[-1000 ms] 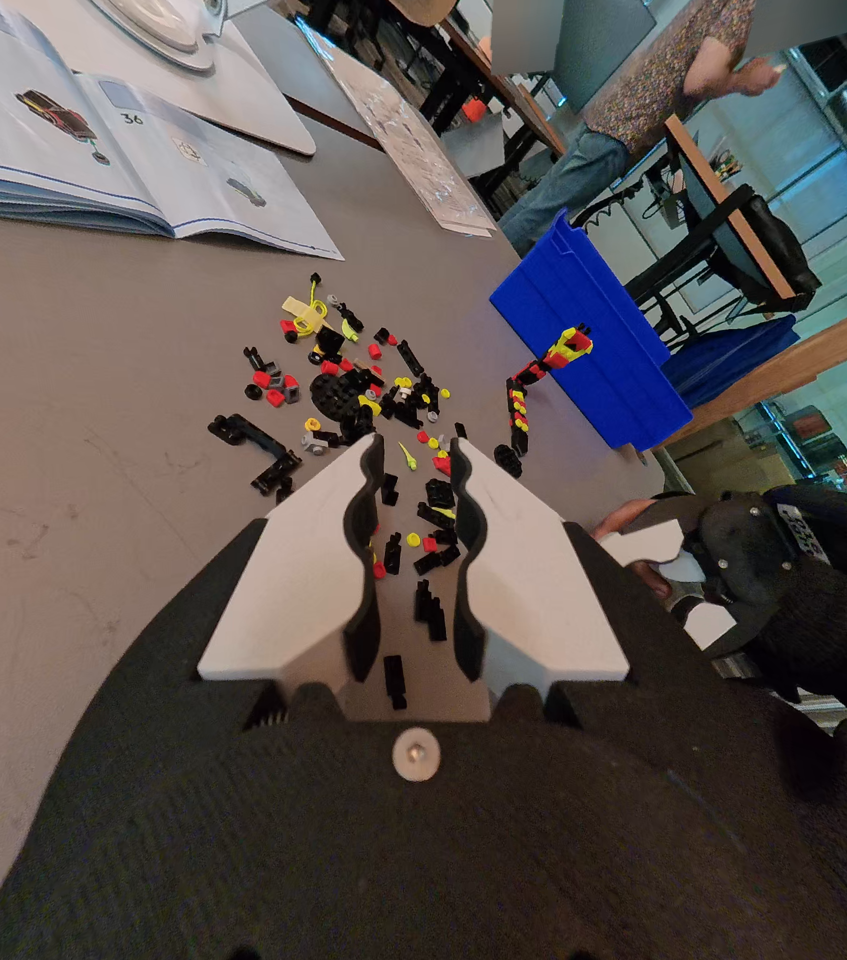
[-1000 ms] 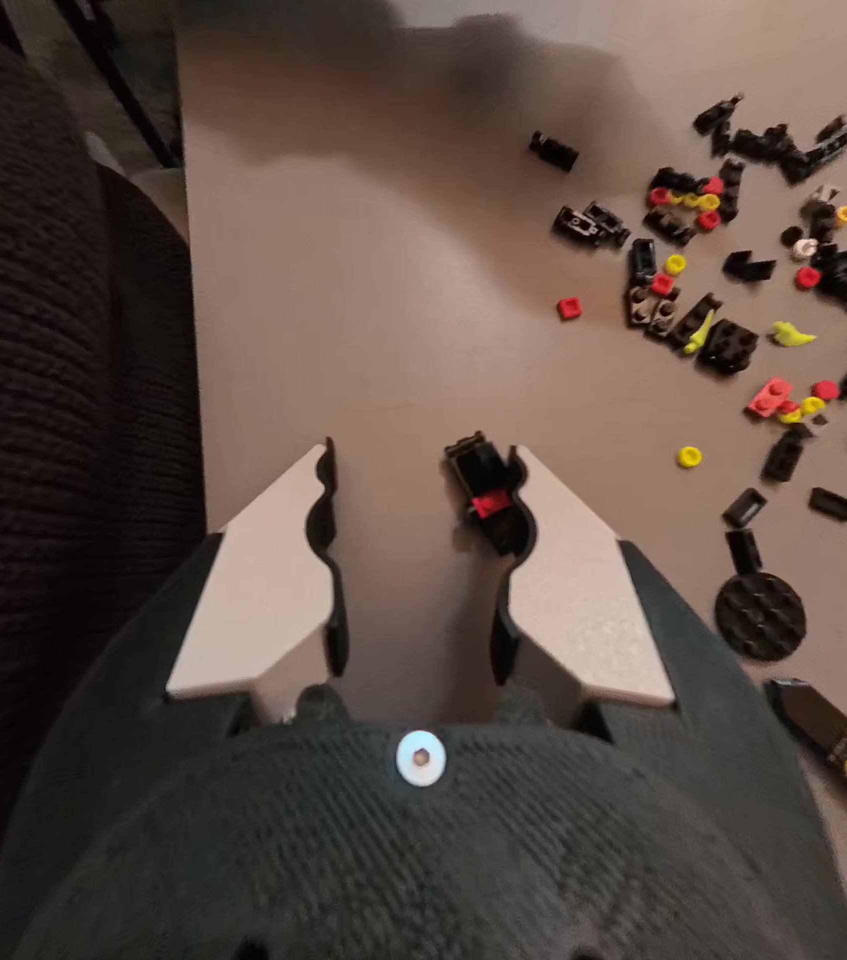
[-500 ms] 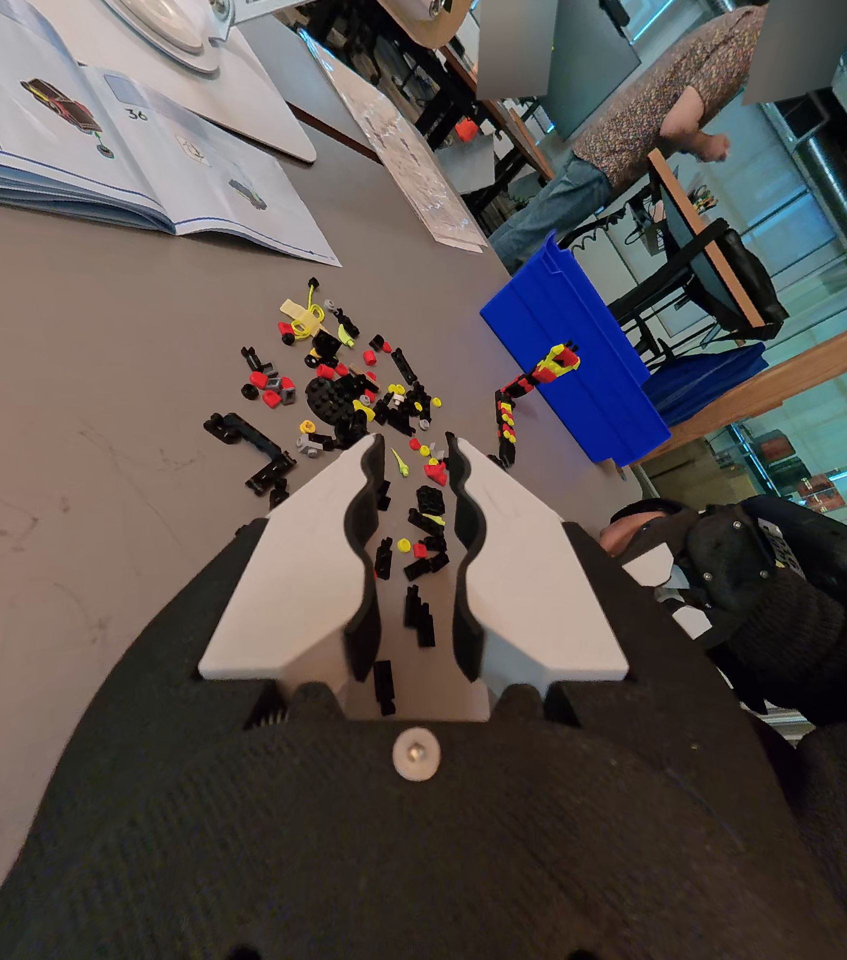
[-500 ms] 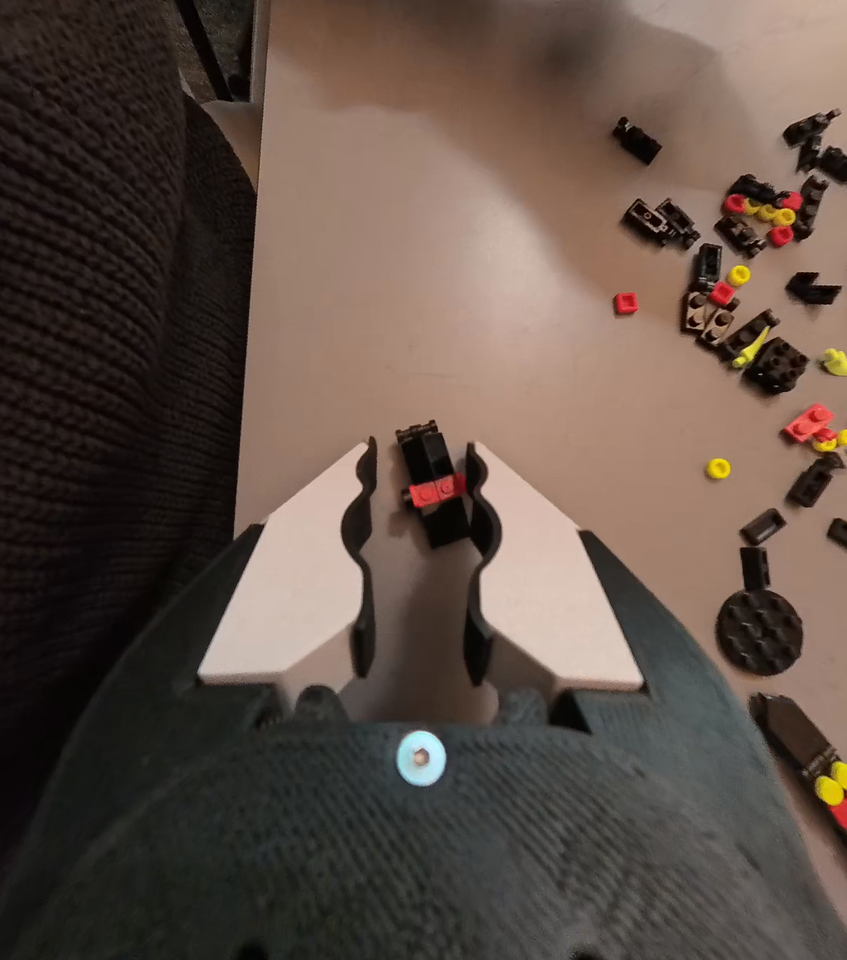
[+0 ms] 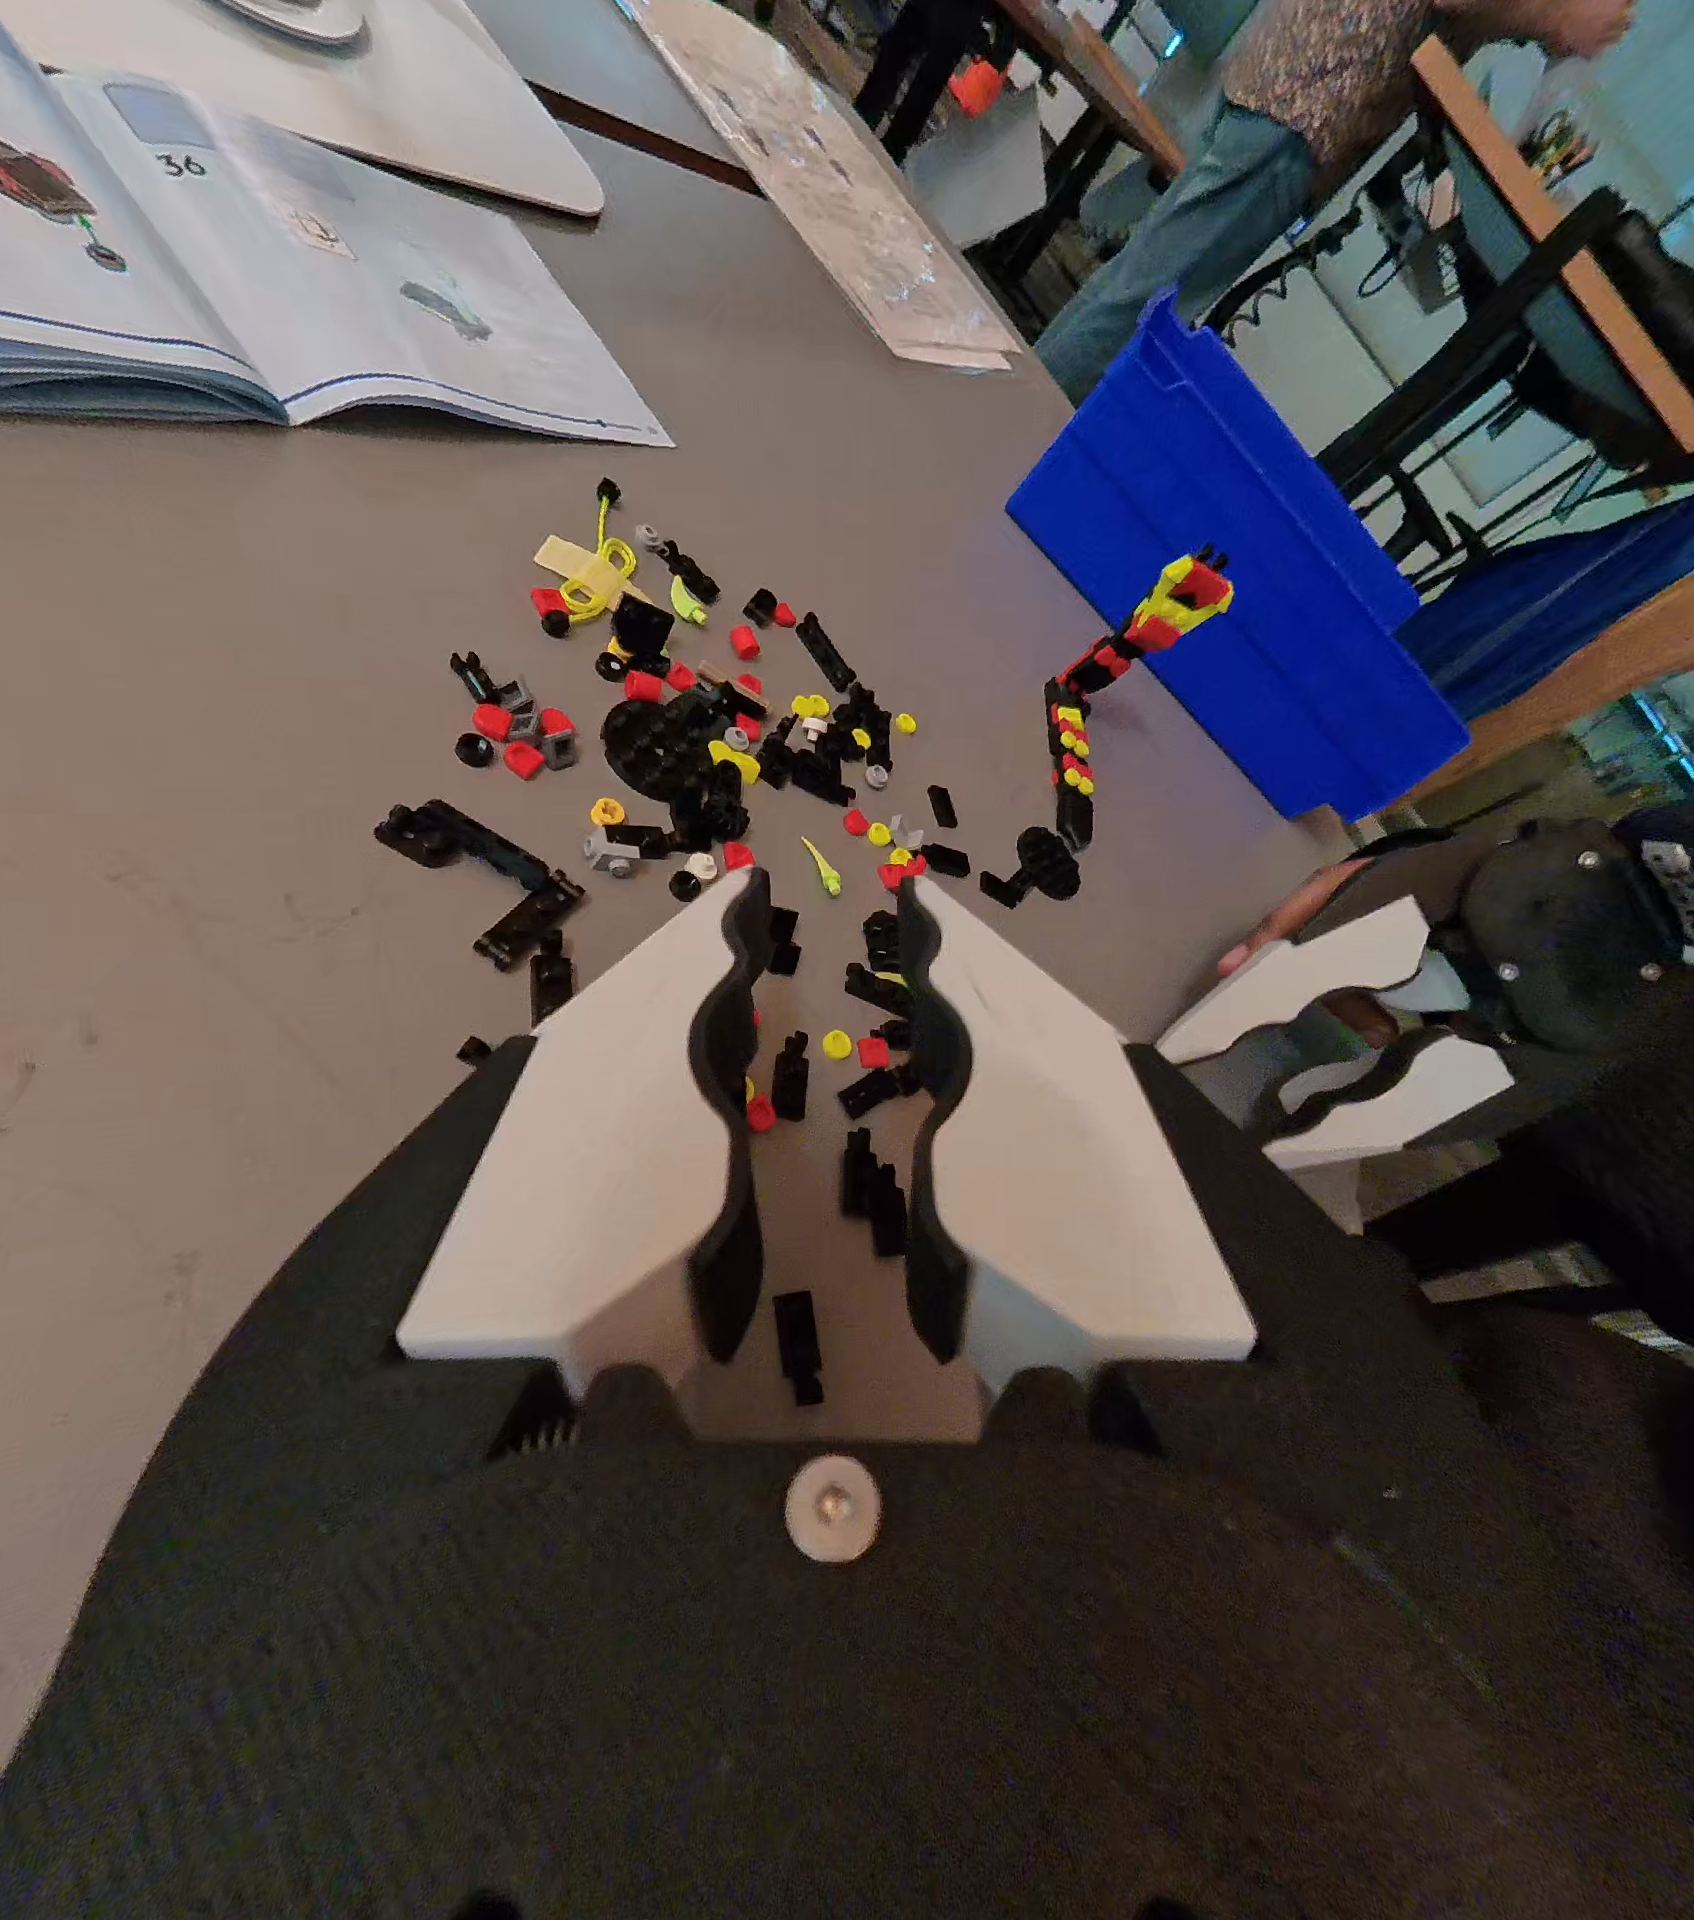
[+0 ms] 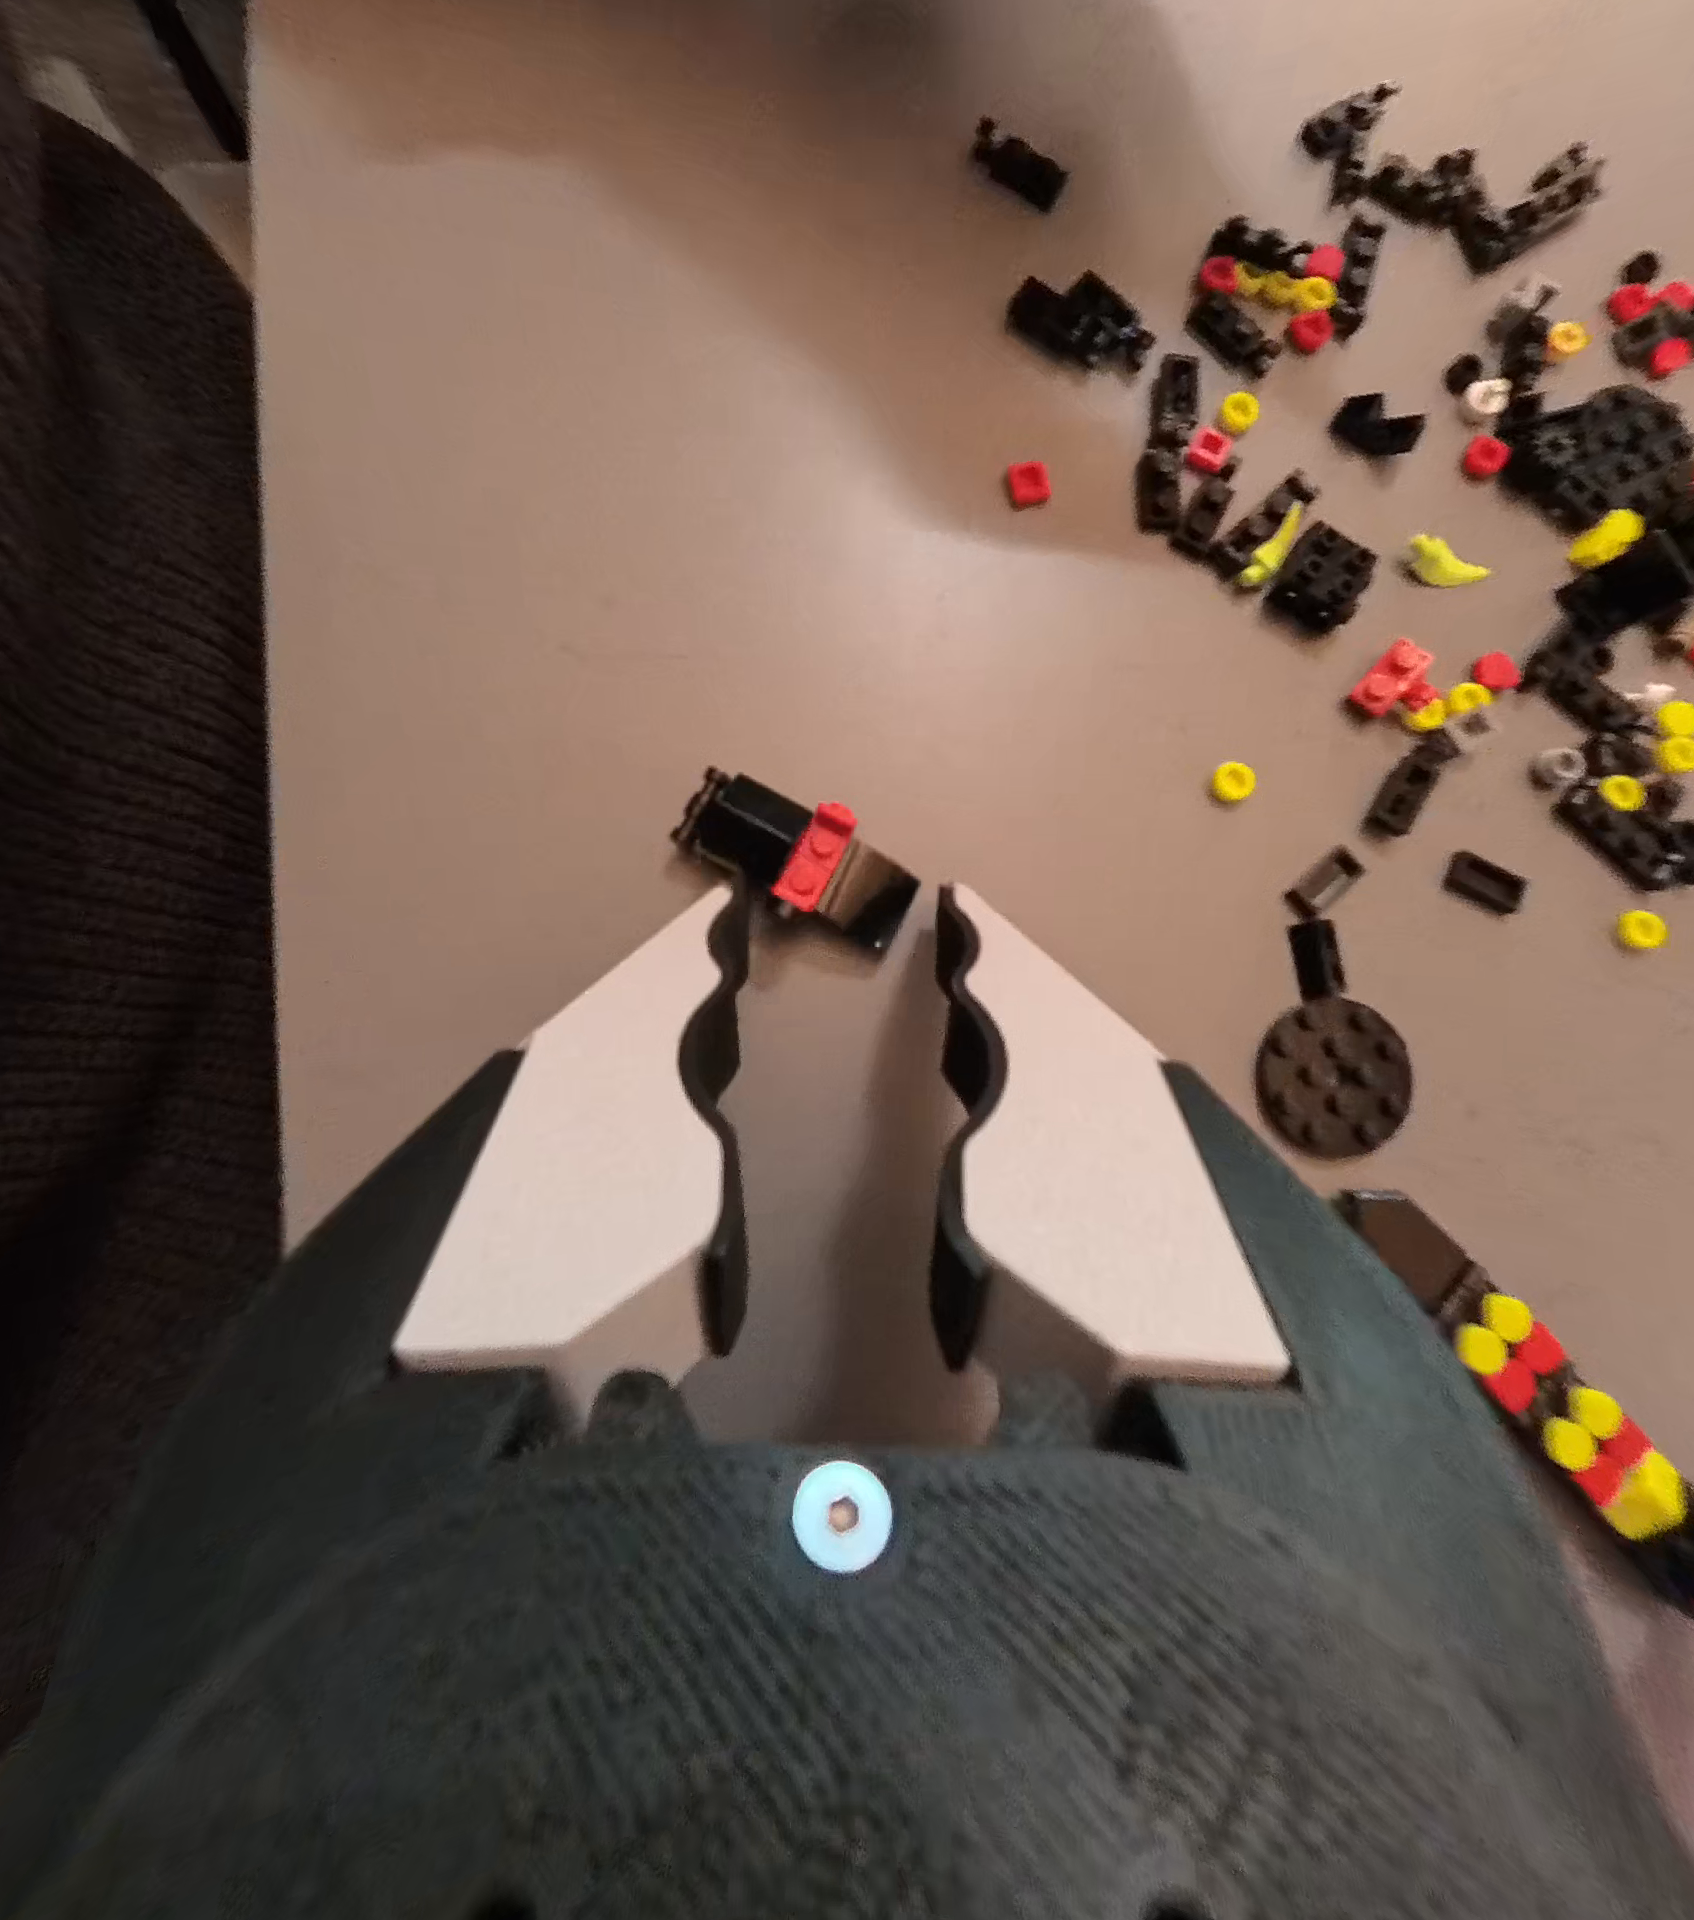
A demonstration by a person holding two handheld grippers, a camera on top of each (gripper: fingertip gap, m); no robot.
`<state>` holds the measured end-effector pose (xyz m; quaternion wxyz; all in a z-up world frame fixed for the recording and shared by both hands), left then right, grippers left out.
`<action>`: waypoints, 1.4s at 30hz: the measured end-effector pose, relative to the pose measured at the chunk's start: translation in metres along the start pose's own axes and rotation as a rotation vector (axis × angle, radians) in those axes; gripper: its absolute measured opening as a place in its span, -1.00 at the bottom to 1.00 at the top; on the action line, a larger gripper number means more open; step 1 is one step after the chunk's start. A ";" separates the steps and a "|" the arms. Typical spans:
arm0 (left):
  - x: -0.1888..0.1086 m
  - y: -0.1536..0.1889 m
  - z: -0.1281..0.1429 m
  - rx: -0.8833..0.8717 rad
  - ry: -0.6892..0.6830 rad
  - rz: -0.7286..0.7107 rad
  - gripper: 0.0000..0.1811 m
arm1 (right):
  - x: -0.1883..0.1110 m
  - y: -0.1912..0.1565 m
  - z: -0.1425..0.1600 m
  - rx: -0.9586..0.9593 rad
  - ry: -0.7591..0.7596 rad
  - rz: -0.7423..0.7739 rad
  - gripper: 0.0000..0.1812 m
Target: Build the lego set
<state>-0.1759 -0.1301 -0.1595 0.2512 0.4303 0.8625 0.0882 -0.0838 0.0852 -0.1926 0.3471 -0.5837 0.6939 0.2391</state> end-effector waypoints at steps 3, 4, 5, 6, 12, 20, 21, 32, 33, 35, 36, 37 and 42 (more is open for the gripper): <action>0.001 0.001 0.001 0.010 -0.007 0.000 -0.76 | -0.001 0.010 -0.003 -0.010 0.024 0.110 -0.63; 0.001 0.001 0.001 0.008 -0.009 0.000 -0.76 | -0.001 0.011 -0.005 -0.008 0.034 0.129 -0.64; 0.001 0.001 0.002 0.006 -0.011 0.001 -0.76 | -0.002 0.012 -0.006 -0.004 0.044 0.139 -0.64; 0.002 0.000 0.002 0.004 -0.013 0.001 -0.76 | -0.003 0.012 -0.008 -0.002 0.053 0.145 -0.64; 0.003 0.001 0.003 0.011 -0.024 -0.005 -0.77 | -0.008 0.018 -0.011 0.019 0.093 0.186 -0.65; 0.010 -0.014 0.009 0.164 -0.141 -0.224 -0.67 | -0.011 0.019 -0.018 0.125 0.177 0.119 -0.66; 0.013 -0.015 0.009 0.209 -0.164 -0.260 -0.67 | -0.010 0.018 -0.018 0.130 0.174 0.112 -0.66; 0.045 -0.007 0.018 0.431 -0.312 -0.332 -0.83 | -0.004 0.014 -0.017 0.100 0.149 0.118 -0.66; 0.046 -0.010 0.018 0.400 -0.319 -0.322 -0.83 | -0.004 0.014 -0.017 0.102 0.149 0.117 -0.66; 0.048 -0.014 0.017 0.343 -0.317 -0.298 -0.80 | -0.004 0.015 -0.016 0.106 0.147 0.115 -0.66; 0.048 -0.016 0.017 0.323 -0.315 -0.290 -0.80 | -0.004 0.015 -0.016 0.107 0.146 0.115 -0.66; 0.049 -0.017 0.017 0.308 -0.318 -0.279 -0.78 | -0.004 0.016 -0.016 0.109 0.146 0.114 -0.66; 0.053 -0.018 0.018 0.320 -0.345 -0.279 -0.77 | -0.003 0.016 -0.016 0.111 0.143 0.114 -0.66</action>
Point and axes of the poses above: each gripper's, where its closed fingertips meet, x out along the fingers, z out of its underside, y = z × x across the jaws, the point moved 6 cm from there along -x, back along the fingers, and after that the axes turned 15 degrees about x, right-handed, at the moved point
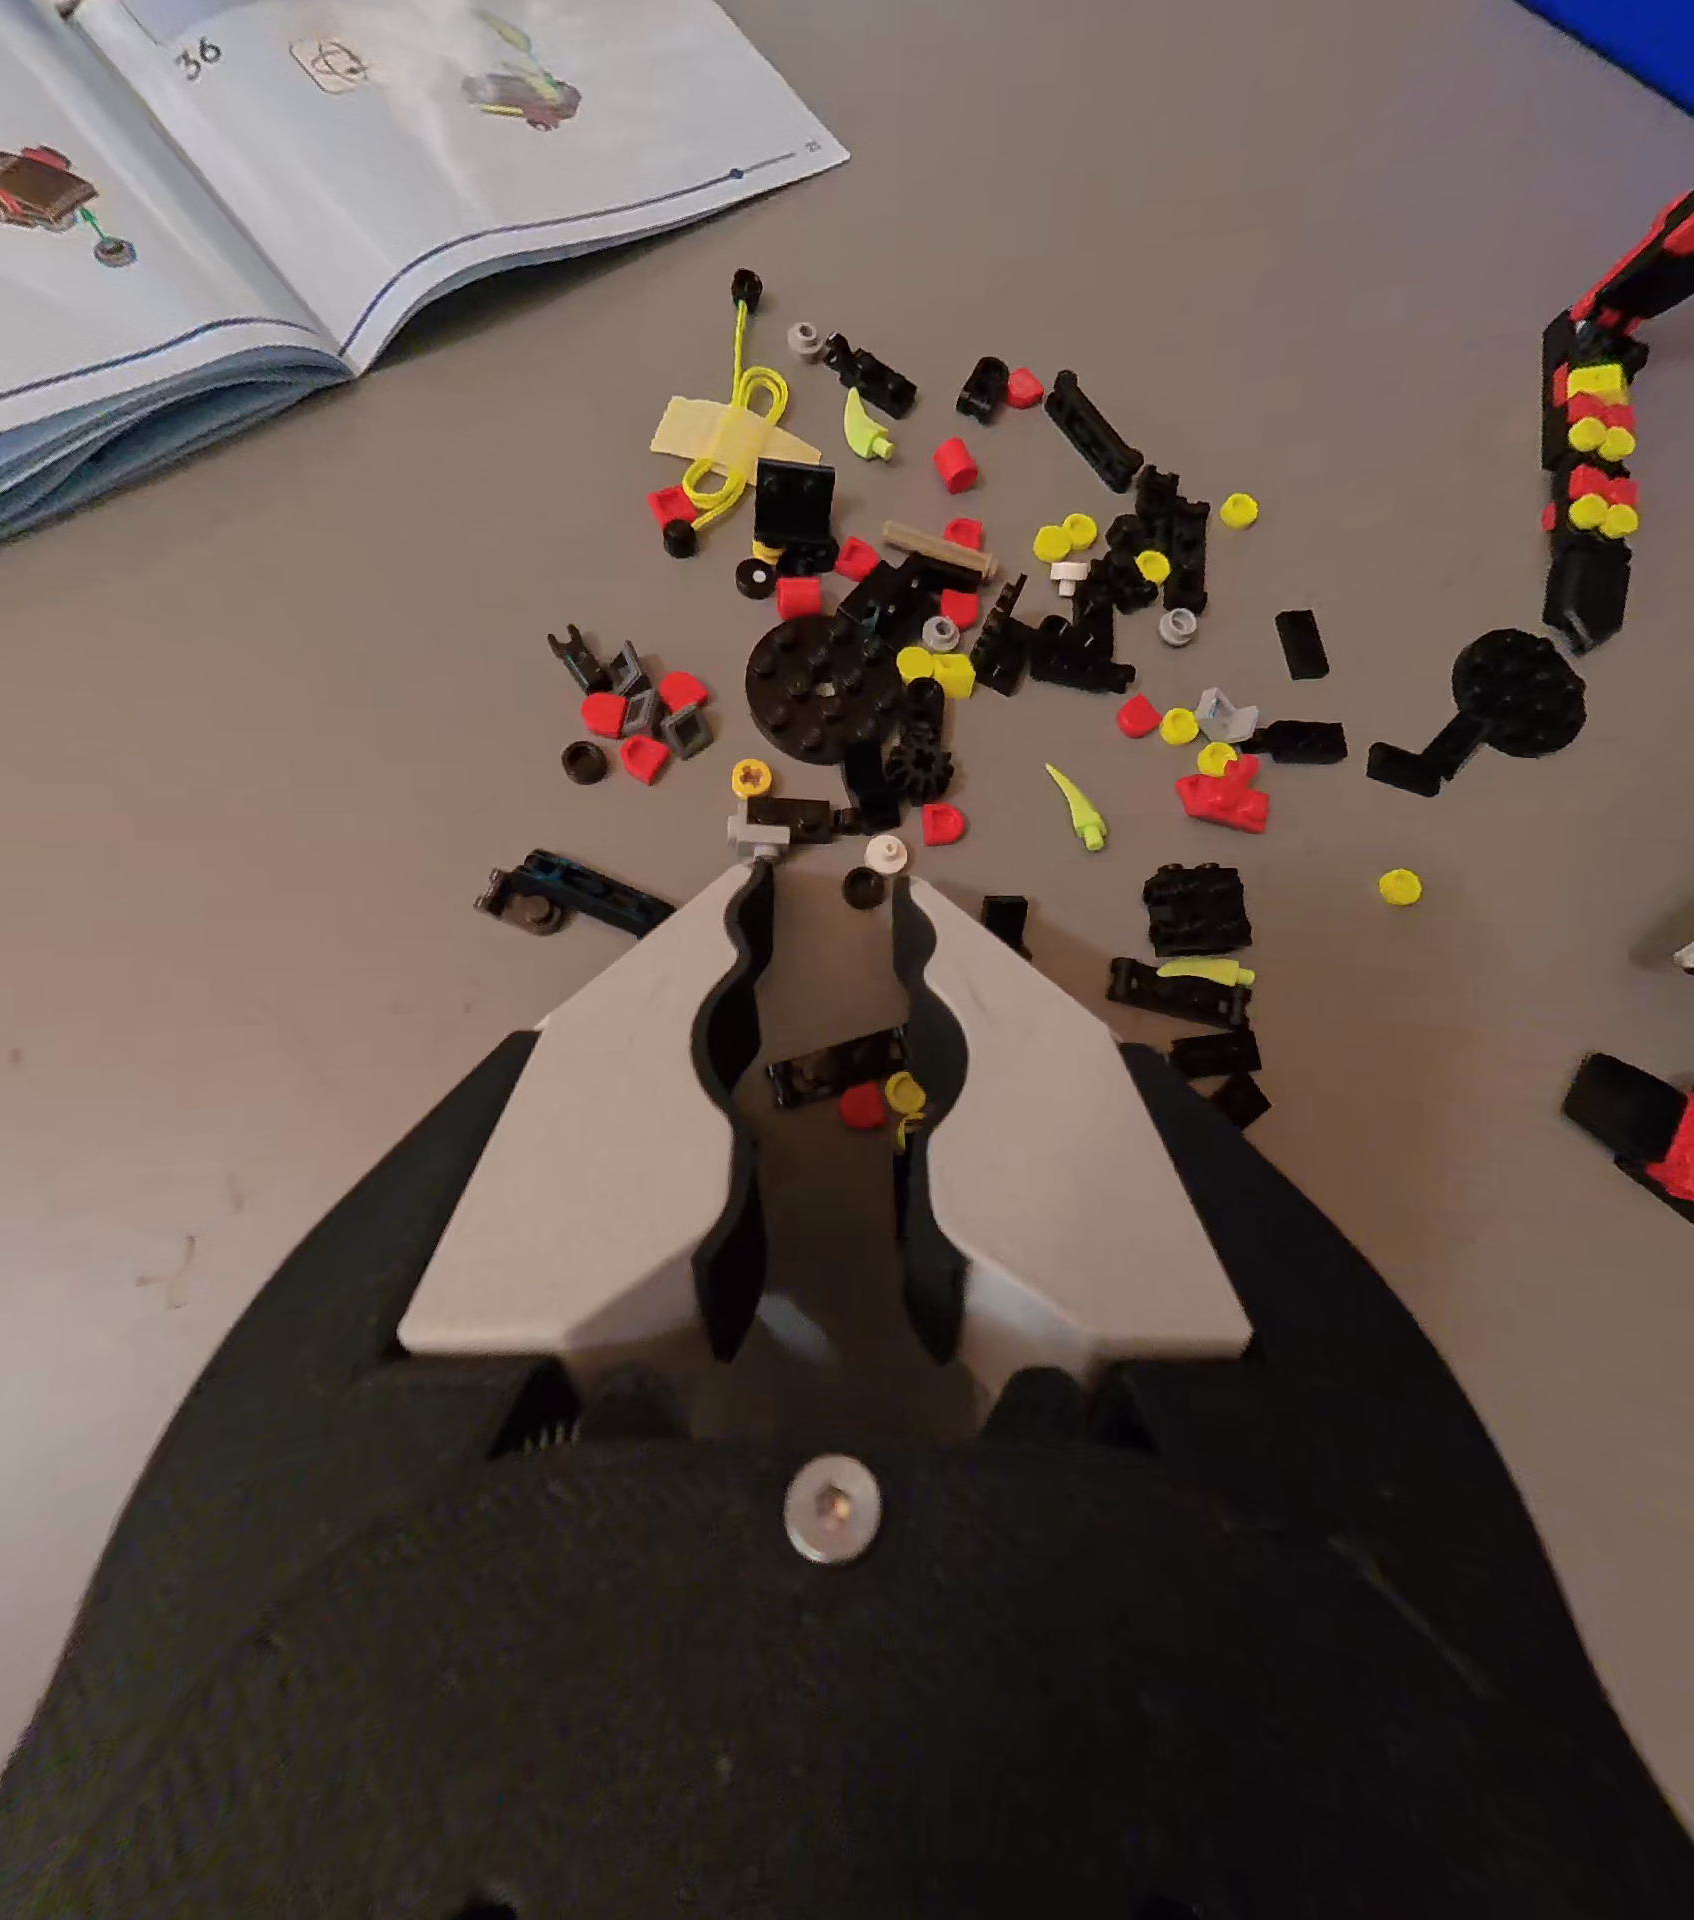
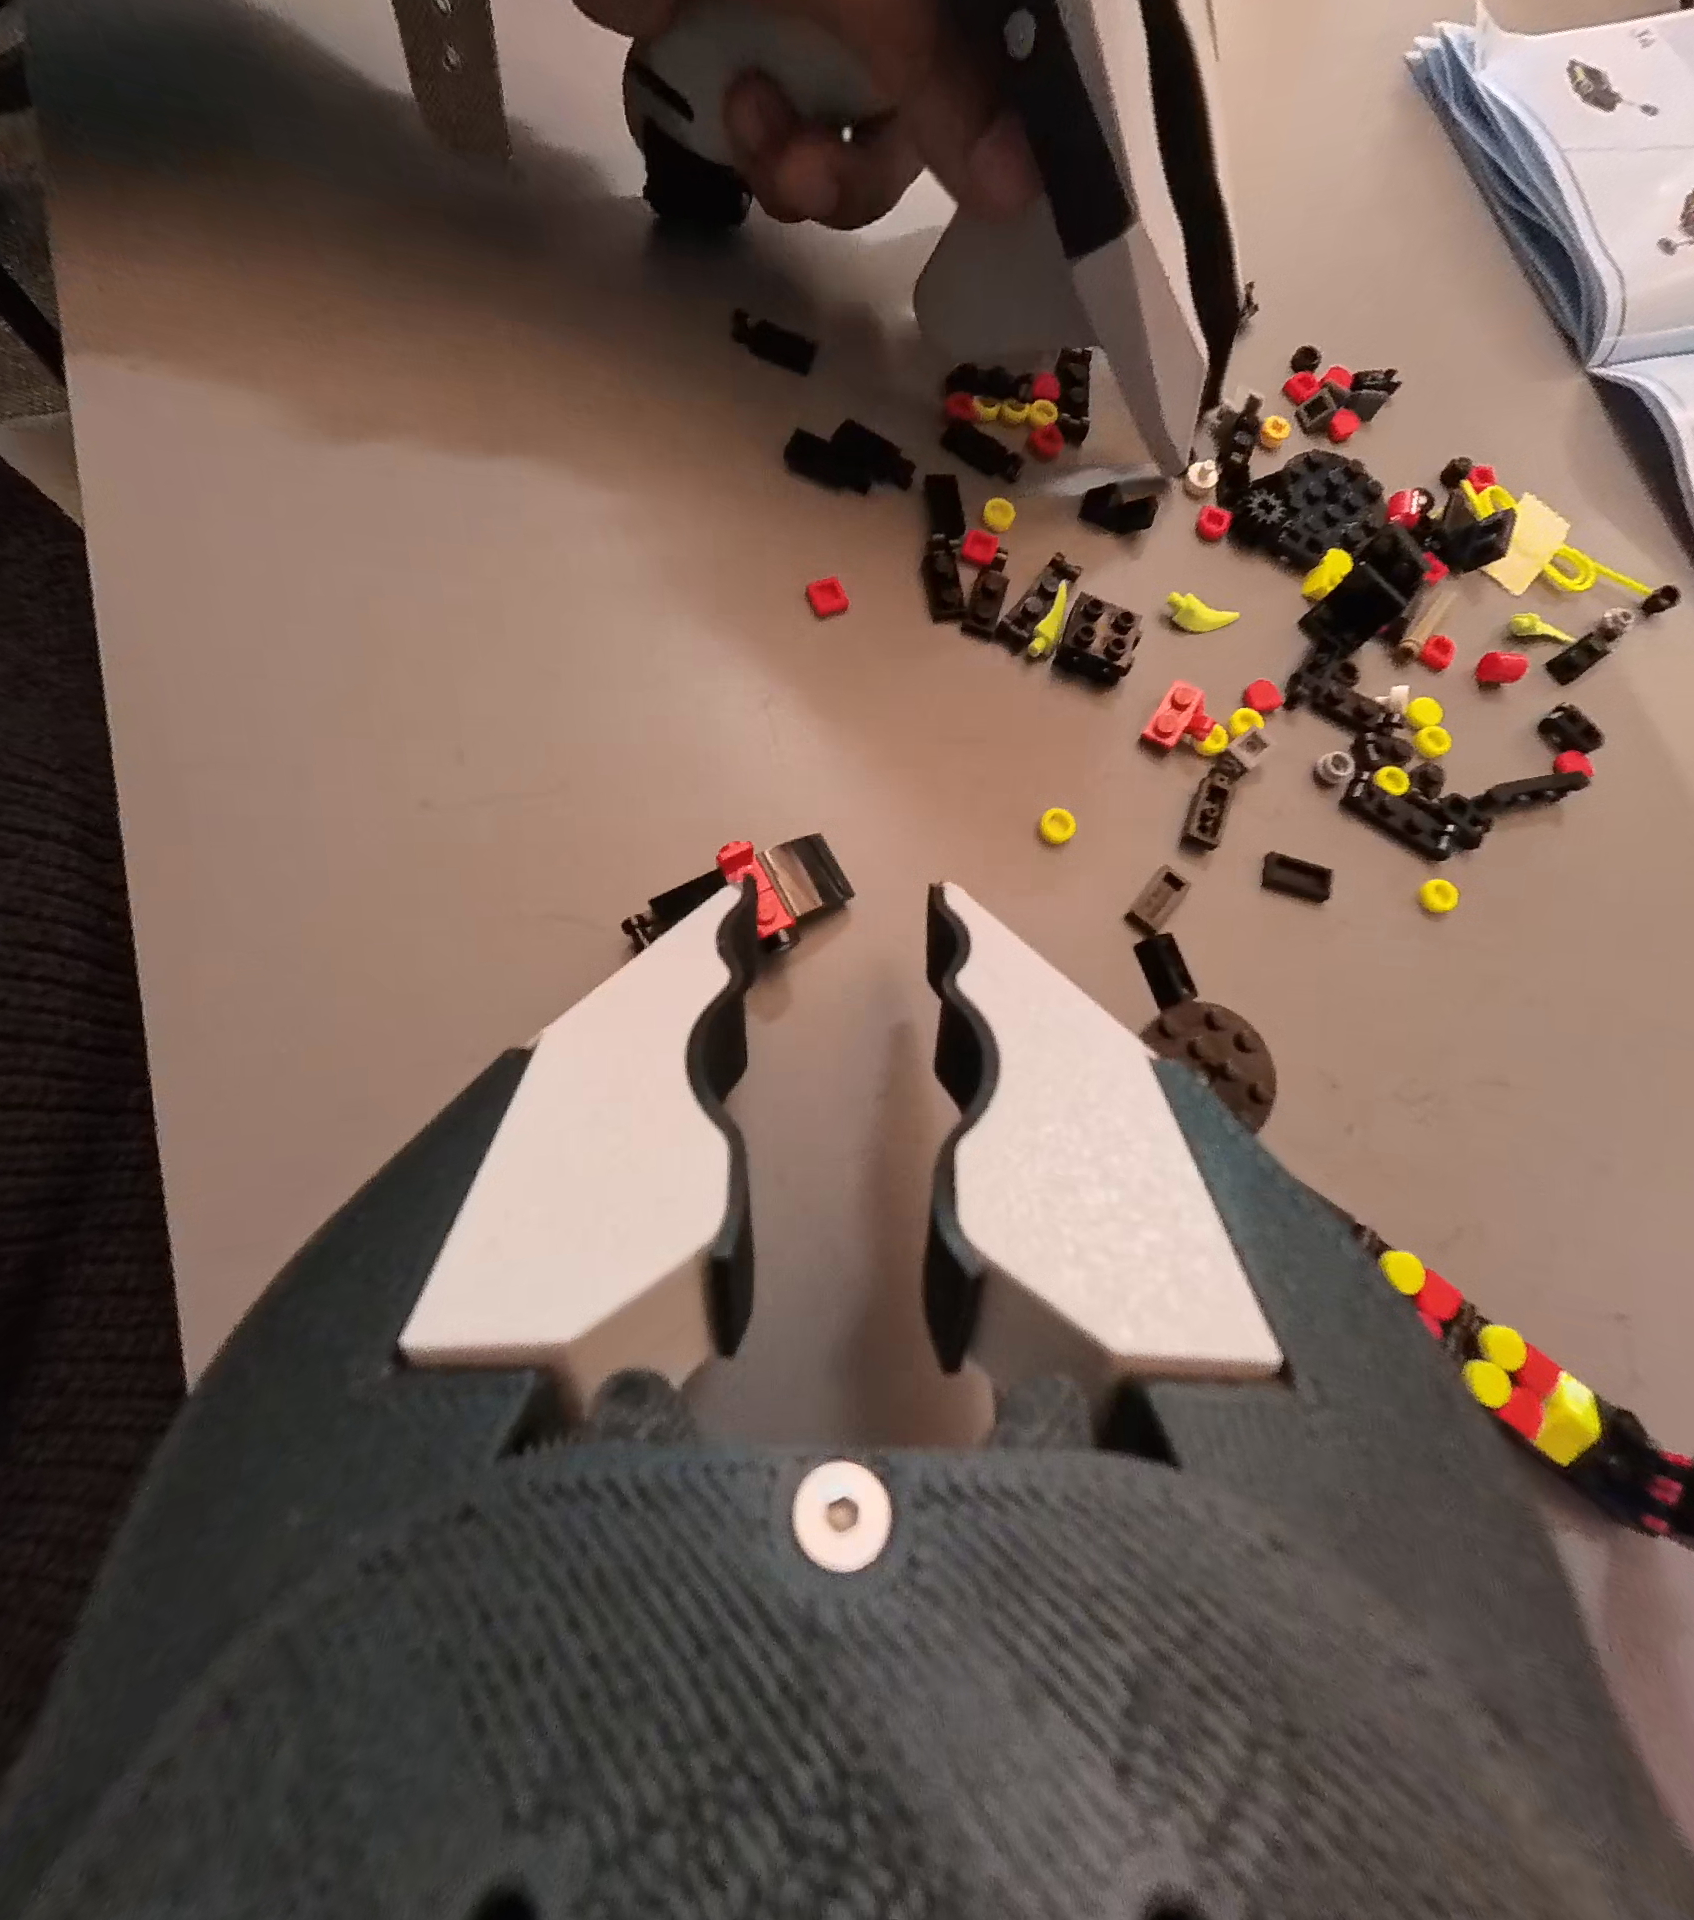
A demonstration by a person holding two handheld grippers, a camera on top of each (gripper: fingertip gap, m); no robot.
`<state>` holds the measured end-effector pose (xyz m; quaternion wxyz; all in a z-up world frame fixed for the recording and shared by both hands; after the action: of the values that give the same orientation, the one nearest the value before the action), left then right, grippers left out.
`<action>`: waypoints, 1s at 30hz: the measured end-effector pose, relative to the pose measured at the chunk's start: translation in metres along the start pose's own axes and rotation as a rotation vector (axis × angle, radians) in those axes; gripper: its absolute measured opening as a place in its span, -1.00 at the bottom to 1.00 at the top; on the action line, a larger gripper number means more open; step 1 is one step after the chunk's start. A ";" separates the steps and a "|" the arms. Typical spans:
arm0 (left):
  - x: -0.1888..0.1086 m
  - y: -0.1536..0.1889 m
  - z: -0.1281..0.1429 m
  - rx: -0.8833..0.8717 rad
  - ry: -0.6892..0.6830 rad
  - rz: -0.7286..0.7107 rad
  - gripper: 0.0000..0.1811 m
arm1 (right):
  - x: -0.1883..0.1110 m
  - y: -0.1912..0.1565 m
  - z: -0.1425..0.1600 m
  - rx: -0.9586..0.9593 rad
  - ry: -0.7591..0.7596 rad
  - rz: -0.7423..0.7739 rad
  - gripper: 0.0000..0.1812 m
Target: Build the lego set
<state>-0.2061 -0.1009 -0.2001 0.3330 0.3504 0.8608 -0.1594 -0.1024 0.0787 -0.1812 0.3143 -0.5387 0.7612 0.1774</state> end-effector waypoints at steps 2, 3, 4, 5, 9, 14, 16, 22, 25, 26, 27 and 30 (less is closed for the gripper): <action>0.001 0.001 0.000 0.028 -0.012 -0.019 -0.80 | 0.000 0.000 0.000 -0.001 -0.002 0.002 -0.66; 0.001 0.003 0.000 0.042 -0.014 -0.020 -0.82 | 0.001 0.000 0.000 -0.001 -0.002 0.003 -0.66; 0.001 0.004 0.000 0.054 -0.017 -0.021 -0.85 | 0.001 0.000 0.000 -0.002 -0.003 0.004 -0.66; 0.001 0.005 0.000 0.063 -0.019 -0.022 -0.87 | 0.001 0.001 0.000 -0.003 -0.002 0.005 -0.66; 0.000 0.004 -0.001 0.065 -0.010 -0.038 -0.94 | 0.000 0.001 -0.001 -0.005 0.003 0.010 -0.65; -0.012 0.004 -0.002 0.078 0.056 -0.032 -0.95 | -0.002 0.001 -0.004 -0.009 0.022 0.020 -0.66; -0.019 0.002 -0.003 0.074 0.088 -0.029 -0.95 | -0.003 0.001 -0.004 -0.010 0.028 0.020 -0.66; -0.027 -0.001 -0.009 0.034 0.179 -0.006 -0.95 | -0.003 0.000 -0.005 -0.018 0.034 0.021 -0.66; -0.036 0.009 -0.019 -0.025 0.301 0.143 -0.95 | -0.006 0.001 -0.009 -0.029 0.058 0.045 -0.67; -0.042 0.016 -0.024 -0.066 0.359 0.242 -0.95 | -0.008 0.002 -0.012 -0.044 0.087 0.070 -0.67; -0.048 0.024 -0.029 -0.122 0.416 0.360 -0.95 | -0.013 0.004 -0.018 -0.067 0.134 0.108 -0.66; -0.072 0.049 -0.045 -0.337 0.583 0.763 -0.95 | -0.038 0.001 -0.042 -0.172 0.360 0.194 -0.67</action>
<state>-0.1540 -0.0793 -0.1196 0.1652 0.6110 0.7425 0.2194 -0.1064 0.0804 -0.1248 0.1077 -0.5107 0.8355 0.1721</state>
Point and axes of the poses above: each gripper's, where its closed fingertips meet, x out along the fingers, z out of its underside, y = z × x across the jaws, the point moved 6 cm from there along -x, back along the fingers, and after that the axes turned 15 degrees about x, right-handed, at the moved point
